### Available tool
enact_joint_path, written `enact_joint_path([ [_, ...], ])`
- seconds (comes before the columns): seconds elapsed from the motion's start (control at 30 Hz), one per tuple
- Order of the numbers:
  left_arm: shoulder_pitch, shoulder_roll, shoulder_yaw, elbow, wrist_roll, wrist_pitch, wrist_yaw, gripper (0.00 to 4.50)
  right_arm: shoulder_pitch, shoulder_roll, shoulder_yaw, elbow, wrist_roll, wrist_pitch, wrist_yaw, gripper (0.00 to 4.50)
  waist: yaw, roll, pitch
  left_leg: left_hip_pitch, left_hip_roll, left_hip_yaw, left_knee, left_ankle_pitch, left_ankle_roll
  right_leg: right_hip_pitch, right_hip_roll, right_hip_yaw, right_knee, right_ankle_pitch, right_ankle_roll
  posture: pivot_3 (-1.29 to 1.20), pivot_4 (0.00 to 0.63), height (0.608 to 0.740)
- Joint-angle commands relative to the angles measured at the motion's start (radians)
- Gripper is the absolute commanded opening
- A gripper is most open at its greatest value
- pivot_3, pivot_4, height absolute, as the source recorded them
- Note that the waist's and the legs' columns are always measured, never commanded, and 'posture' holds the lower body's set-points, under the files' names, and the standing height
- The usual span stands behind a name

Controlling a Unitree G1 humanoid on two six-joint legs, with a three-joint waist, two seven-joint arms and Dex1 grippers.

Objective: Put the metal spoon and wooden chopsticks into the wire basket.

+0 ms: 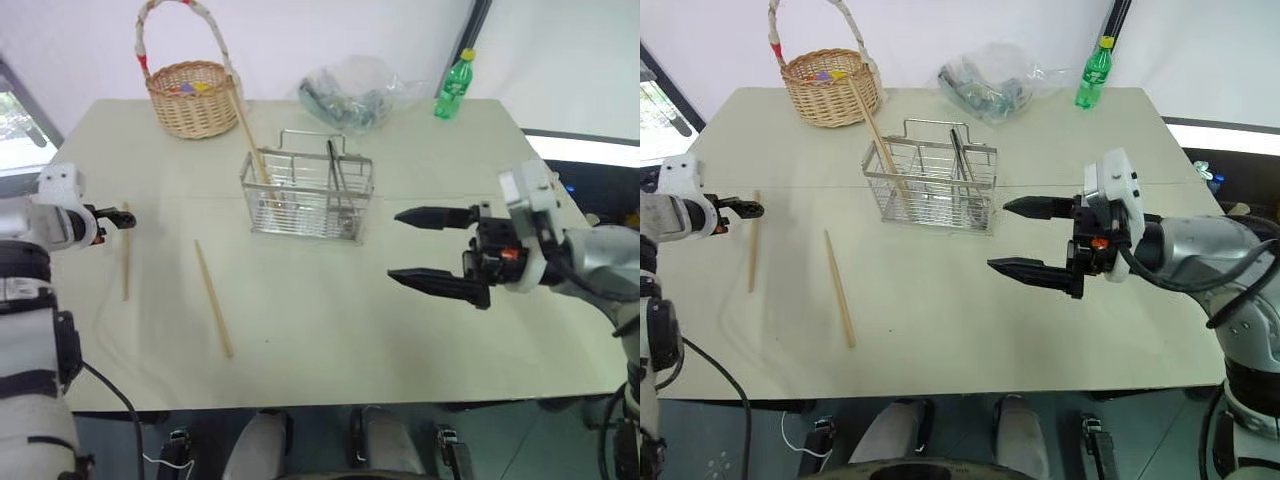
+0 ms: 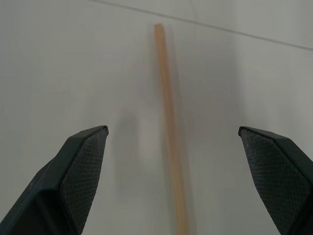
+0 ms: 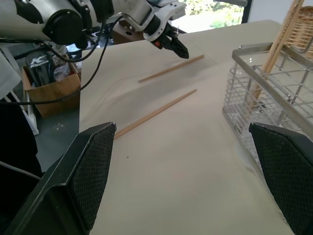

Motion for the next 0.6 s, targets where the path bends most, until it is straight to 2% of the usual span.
enact_joint_path([
  [0.03, -0.065, -0.020, -0.007, 0.101, 0.061, -0.066, -0.021, 4.50, 0.002, -0.012, -0.056, -0.032, 0.042, -0.002, -0.039, 4.48, 0.000, -0.001, 0.000, 0.000, 0.000, 0.000, 0.000, 0.000, 0.000, 0.000, -0.001, 0.000, 0.000, 0.000, 0.000, 0.00, 0.150, 0.674],
  [0.37, -0.107, -0.079, 0.028, 0.273, 0.126, -0.158, 0.000, 4.50, 0.031, -0.016, -0.077, -0.043, 0.060, -0.011, -0.086, 4.48, -0.001, -0.002, -0.001, 0.000, 0.000, 0.000, 0.001, 0.000, 0.000, 0.000, -0.001, 0.000, 0.000, 0.001, 0.001, 0.00, 0.150, 0.674],
  [0.4, -0.109, -0.081, 0.042, 0.279, 0.120, -0.159, 0.007, 3.98, 0.031, -0.017, -0.080, -0.042, 0.065, -0.010, -0.090, 4.50, -0.001, -0.002, -0.001, 0.000, 0.000, 0.000, 0.001, 0.000, 0.000, 0.000, -0.001, 0.000, 0.000, 0.001, 0.001, 0.00, 0.150, 0.674],
  [0.47, -0.111, -0.083, 0.060, 0.288, 0.116, -0.162, 0.018, 3.29, 0.034, -0.019, -0.086, -0.041, 0.070, -0.010, -0.094, 4.50, 0.000, -0.002, -0.001, 0.000, 0.000, 0.000, 0.001, 0.000, 0.000, 0.000, -0.001, 0.000, 0.001, 0.001, 0.002, 0.00, 0.150, 0.674],
  [0.6, -0.111, -0.082, 0.088, 0.299, 0.117, -0.169, 0.039, 1.18, 0.038, -0.023, -0.090, -0.035, 0.070, -0.014, -0.098, 4.50, 0.002, -0.002, -0.001, 0.000, -0.002, 0.000, 0.001, 0.000, 0.000, 0.001, -0.002, 0.000, 0.001, 0.001, 0.002, 0.00, 0.150, 0.674],
])
